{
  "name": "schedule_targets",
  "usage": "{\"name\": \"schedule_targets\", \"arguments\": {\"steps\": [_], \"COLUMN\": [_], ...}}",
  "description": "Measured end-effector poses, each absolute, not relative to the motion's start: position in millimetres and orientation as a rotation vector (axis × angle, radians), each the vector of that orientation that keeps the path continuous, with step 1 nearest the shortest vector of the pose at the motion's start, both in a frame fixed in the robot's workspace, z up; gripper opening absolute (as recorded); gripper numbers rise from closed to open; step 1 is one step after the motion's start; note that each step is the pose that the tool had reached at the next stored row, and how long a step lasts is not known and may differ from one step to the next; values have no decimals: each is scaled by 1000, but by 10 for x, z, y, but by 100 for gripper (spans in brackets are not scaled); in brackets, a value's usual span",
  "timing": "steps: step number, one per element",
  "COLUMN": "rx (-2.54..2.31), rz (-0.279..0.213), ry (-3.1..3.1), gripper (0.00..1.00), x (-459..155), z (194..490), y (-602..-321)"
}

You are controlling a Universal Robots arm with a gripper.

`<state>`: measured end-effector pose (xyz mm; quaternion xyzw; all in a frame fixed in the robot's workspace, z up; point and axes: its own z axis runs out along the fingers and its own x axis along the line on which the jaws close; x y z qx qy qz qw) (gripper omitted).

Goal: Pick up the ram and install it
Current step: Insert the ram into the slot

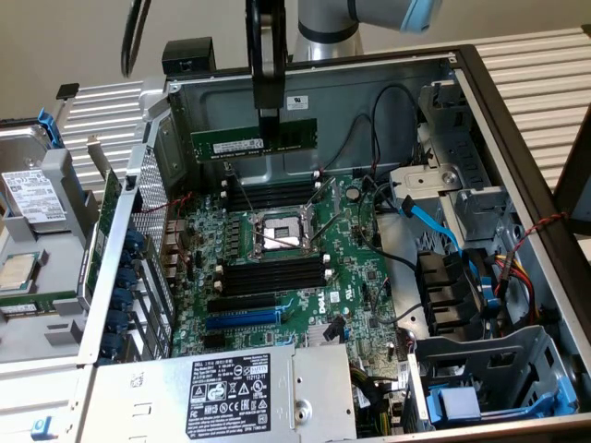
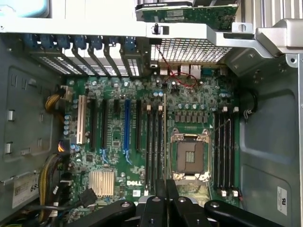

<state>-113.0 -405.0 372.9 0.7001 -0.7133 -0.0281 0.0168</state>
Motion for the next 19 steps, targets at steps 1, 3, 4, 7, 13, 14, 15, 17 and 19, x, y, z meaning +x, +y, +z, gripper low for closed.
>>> {"name": "schedule_targets", "arguments": {"steps": [1,3,4,7,13,14,15,17,19], "rx": [2176,2176,2176,2176,2176,2175,2175,2174,2174], "rz": [-87,-87,-87,-87,-87,-87,-87,-87,-87], "ry": [-2217,-2217,-2217,-2217,-2218,-2218,-2218,-2219,-2220], "gripper": [13,13,13,13,13,13,13,13,13], "x": [-1127,-1121,-1119,-1115,-1108,-1107,-1107,-1106,-1105], "z": [3712,3675,3657,3603,3494,3476,3458,3421,3384], "y": [-4050,-4050,-4050,-4050,-4050,-4050,-4050,-4050,-4050]}}
